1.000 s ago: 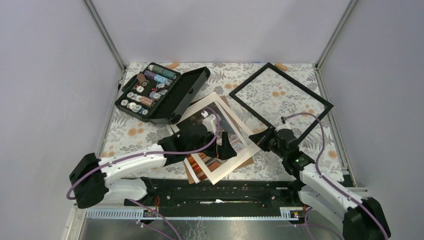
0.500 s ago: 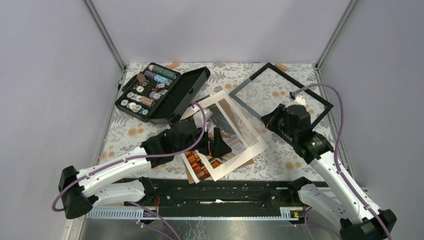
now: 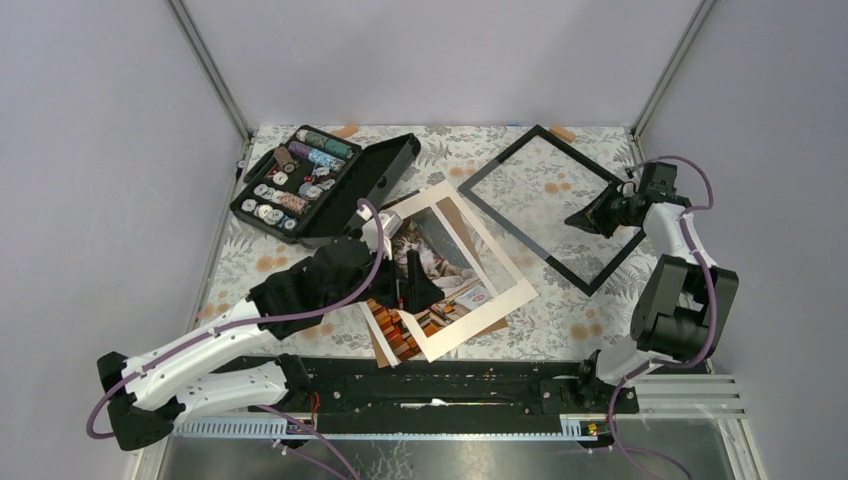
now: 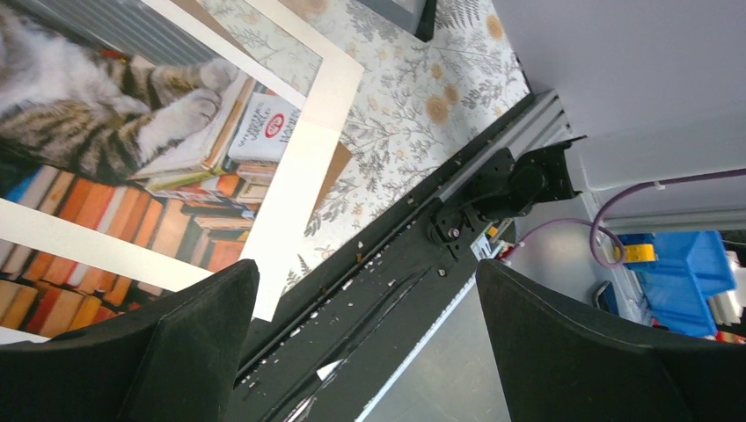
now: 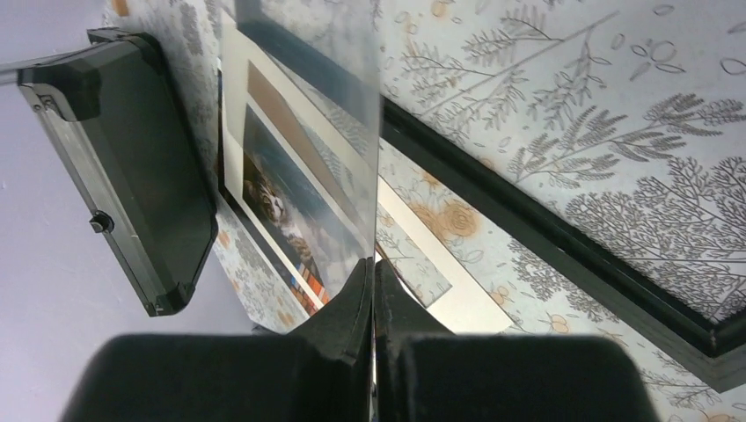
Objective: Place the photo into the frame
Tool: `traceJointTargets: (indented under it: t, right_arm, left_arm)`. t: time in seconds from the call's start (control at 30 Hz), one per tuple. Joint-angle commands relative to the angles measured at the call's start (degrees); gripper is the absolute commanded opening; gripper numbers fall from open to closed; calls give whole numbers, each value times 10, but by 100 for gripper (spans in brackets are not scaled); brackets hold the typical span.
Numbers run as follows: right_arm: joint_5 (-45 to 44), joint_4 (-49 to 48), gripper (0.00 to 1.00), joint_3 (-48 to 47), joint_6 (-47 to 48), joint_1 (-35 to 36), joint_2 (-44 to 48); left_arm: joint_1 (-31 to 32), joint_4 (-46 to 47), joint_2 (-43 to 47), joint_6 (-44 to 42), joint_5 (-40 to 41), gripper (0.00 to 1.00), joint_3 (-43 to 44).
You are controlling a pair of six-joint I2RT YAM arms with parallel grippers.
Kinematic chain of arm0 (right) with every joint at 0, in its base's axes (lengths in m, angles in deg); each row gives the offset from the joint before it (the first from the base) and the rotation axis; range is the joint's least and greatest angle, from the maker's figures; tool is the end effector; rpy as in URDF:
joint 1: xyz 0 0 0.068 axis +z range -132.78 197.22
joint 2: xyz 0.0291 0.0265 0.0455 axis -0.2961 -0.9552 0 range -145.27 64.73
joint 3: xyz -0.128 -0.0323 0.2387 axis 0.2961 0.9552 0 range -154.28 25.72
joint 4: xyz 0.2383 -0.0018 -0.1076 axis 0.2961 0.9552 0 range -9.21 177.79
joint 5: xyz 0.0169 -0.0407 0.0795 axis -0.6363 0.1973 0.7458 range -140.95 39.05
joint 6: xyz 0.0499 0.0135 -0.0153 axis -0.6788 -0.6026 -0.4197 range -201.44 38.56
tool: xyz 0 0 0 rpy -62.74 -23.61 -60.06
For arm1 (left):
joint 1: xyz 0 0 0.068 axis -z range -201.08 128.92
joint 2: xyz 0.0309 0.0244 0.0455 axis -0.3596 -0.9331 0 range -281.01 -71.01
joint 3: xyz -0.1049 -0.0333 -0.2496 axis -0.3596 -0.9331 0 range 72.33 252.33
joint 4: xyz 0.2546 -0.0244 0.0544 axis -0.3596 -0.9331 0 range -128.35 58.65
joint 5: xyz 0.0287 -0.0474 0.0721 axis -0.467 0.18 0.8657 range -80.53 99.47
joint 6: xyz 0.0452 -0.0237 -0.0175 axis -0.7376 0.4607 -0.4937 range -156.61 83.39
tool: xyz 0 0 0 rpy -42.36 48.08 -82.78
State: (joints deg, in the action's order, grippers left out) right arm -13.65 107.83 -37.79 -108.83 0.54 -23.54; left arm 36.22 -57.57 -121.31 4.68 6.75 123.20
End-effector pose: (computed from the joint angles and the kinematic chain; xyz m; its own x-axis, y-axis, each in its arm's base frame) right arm 0.3155 -0.0718 0.2489 -0.7285 0.6004 -0.3299 0.2305 0.6683 0.7073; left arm 0.1037 -0.1647 0.3316 -0.7457 -0.0587 -0.6637 0.4946 0.6187 -0.6104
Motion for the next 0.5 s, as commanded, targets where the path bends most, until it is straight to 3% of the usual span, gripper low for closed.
traceJointTargets:
  t: [0.0,0.3,0.47]
  right_arm:
    - [32,54,0,-41,52,-25,-22]
    - [-16,89,2,-149,113,-49,-122]
    - [16,86,12,-202,139,-53,-194]
  left_arm:
    - [-2,-44,-35,-54,52,99,84]
    - [-14,-39,-149,-100,89,99,144]
    - [-80,31,-210,-67,-9,99,129]
